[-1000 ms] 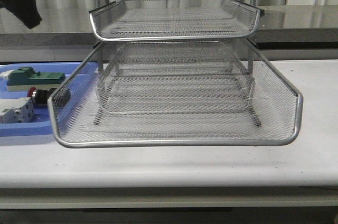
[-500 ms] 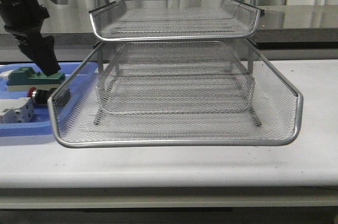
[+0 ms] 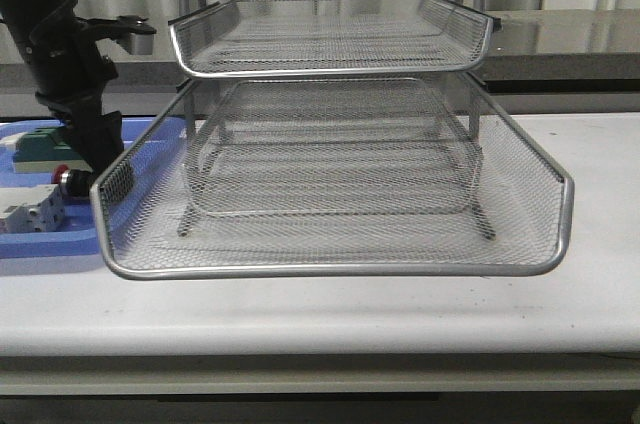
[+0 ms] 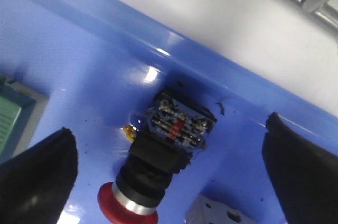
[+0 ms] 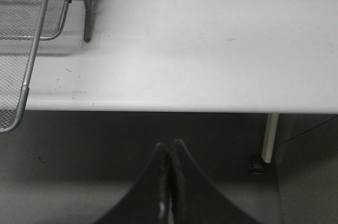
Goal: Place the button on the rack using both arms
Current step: 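Lower the left gripper onto the red-capped push button in the blue tray, then grasp the red-capped button with the left gripper and lift it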
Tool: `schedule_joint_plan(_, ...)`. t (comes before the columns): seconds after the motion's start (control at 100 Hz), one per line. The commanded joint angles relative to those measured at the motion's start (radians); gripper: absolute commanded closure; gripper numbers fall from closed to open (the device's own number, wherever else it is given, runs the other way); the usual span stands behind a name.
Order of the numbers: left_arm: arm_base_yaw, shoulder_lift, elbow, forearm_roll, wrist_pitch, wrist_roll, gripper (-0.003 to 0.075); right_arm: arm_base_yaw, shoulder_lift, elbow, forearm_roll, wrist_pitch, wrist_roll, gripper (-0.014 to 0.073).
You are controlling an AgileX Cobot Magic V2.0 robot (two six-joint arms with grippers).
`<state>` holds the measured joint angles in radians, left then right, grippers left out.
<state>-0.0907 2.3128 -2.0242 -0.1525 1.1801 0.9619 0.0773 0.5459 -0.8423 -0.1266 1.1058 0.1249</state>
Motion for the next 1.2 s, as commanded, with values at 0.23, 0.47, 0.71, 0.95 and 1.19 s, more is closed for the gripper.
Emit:
schedule_joint_plan(0.23, -0.006, -0.021, -0.027, -0.026, -0.019, 0.002, 0.0041, -0.004, 0.004, -0.022, -0.018, -0.053, 0.000, 0.0664)
schedule_joint_plan(0.47, -0.006, -0.018, -0.027, -0.026, -0.016, 0.002, 0.0108, -0.004, 0.004, -0.022, -0.018, -0.053, 0.000, 0.0664)
schedule_joint_plan(0.71, -0.006, -0.018, -0.027, -0.024, -0.009, 0.002, 0.0475, -0.004, 0.004, -0.022, -0.018, -0.053, 0.000, 0.0664)
schedule_joint_plan(0.95, -0.006, -0.021, -0.050, -0.001, 0.012, 0.002, 0.0687, -0.004, 0.004, -0.022, -0.018, -0.053, 0.000, 0.0664)
schedule_joint_plan(1.19, -0.006, -0.027, -0.191, -0.001, 0.102, -0.058, 0.0702, -0.004, 0.004, -0.022, -0.018, -0.053, 0.000, 0.0664)
